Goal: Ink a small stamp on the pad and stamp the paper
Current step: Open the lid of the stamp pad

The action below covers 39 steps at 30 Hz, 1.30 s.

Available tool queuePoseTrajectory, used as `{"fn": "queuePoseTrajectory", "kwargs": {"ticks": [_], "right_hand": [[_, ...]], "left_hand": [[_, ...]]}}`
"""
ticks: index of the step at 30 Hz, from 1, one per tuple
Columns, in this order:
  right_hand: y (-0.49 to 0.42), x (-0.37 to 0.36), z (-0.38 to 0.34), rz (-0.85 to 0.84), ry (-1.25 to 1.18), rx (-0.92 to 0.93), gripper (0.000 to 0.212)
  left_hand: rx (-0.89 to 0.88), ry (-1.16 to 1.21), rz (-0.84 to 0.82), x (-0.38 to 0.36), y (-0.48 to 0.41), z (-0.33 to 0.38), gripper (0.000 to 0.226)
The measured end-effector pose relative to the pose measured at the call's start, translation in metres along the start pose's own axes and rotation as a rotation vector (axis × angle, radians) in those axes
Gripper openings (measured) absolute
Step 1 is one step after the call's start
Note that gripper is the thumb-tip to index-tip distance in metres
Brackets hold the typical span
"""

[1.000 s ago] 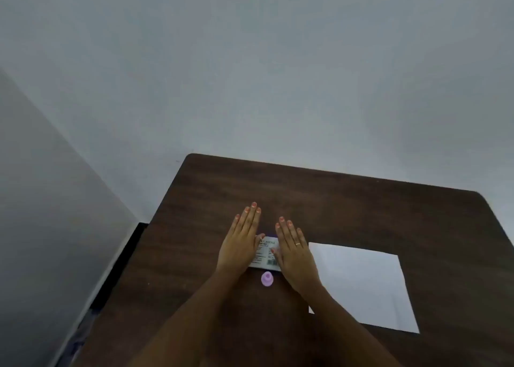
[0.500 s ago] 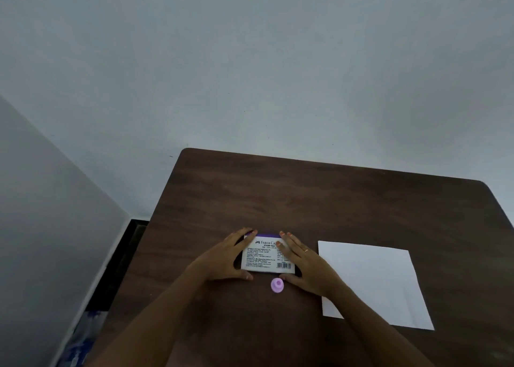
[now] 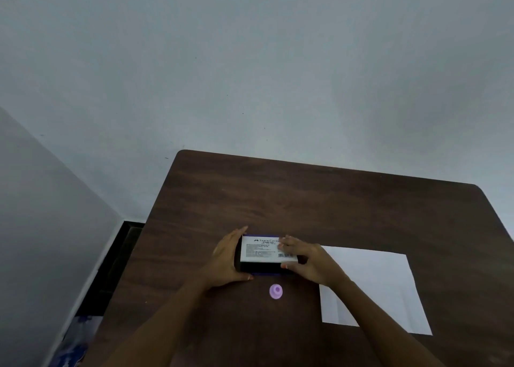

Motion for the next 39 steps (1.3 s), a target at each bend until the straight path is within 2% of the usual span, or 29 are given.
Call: {"fn": "queuePoseTrajectory", "kwargs": {"ticks": [6,9,13,18,21,30,34,39], "right_hand": [[-0.02,0.016,-0.007,0.405,-0.315,-0.217,0.019],[-0.039,0.015,-0.011,0.53,-0.407,-0.306,0.017],[-0.055,0.004,0.004,0.677,-0.397,-0.397,0.023],[-0.063,-0.004,0.019,0.664,-0.242,-0.455,0.031],[-0.067,-0.007,0.024,0.526,-0.016,-0.443,0.035],[-0.073,-0.018,0.028,0.318,0.257,-0.334,0.043],[-0.071,-0.012,0.024,0.265,0.216,-0.327,0.045],[-0.036,0.007,0.009,0.469,-0.059,-0.384,0.036]], "left_hand": [[0.045,0.082,0.04,0.001,0.001,0.001,0.109],[0.071,0.121,0.027,0.004,0.001,0.004,0.108],[0.082,0.145,0.025,0.004,0.003,0.005,0.101],[0.074,0.145,0.07,0.002,0.004,0.001,0.09],[0.065,0.147,0.088,0.001,0.005,-0.001,0.088],[0.025,0.103,0.081,-0.003,0.005,-0.003,0.083],[0.035,0.098,0.077,-0.004,0.006,-0.004,0.084],[0.027,0.093,0.061,-0.003,0.013,0.001,0.089]]}}
Point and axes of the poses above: each hand's wrist, its own y-axis away from the middle knuckle, its own x-axis out of the back of the hand, z = x × y, the point moved 4 cm from there along -y, towards the middle knuckle, and after that the axes turned 12 degrees about z, right-handed, at the moved point
